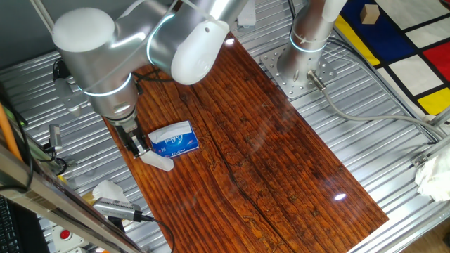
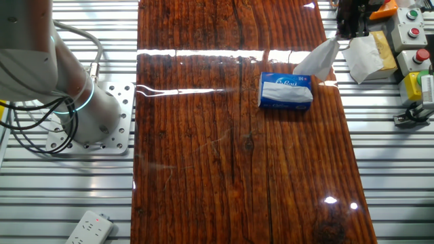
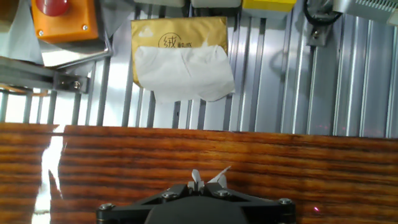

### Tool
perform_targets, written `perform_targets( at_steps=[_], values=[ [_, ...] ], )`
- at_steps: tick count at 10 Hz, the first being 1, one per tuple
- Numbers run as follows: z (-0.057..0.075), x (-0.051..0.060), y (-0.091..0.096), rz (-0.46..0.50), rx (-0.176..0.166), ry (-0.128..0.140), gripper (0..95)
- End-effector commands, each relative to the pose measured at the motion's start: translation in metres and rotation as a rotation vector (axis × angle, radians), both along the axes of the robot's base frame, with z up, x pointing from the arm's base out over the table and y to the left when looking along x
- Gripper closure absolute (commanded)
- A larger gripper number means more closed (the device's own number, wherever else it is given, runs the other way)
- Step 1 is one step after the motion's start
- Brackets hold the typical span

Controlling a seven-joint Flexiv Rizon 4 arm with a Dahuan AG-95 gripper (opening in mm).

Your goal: Pull out a napkin

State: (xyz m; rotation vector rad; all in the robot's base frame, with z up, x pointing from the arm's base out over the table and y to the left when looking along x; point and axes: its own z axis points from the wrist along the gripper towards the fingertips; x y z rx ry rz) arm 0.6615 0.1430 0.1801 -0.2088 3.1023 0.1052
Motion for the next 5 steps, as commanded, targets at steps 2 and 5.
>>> perform_targets(
  at_steps=[2, 5],
  values=[
    [0.0, -0.006, 0.012, -0.063, -0.009, 0.01, 95.0],
    [-0.007, -0.024, 0.042, -0.137, -0.023, -0.012, 95.0]
  ],
)
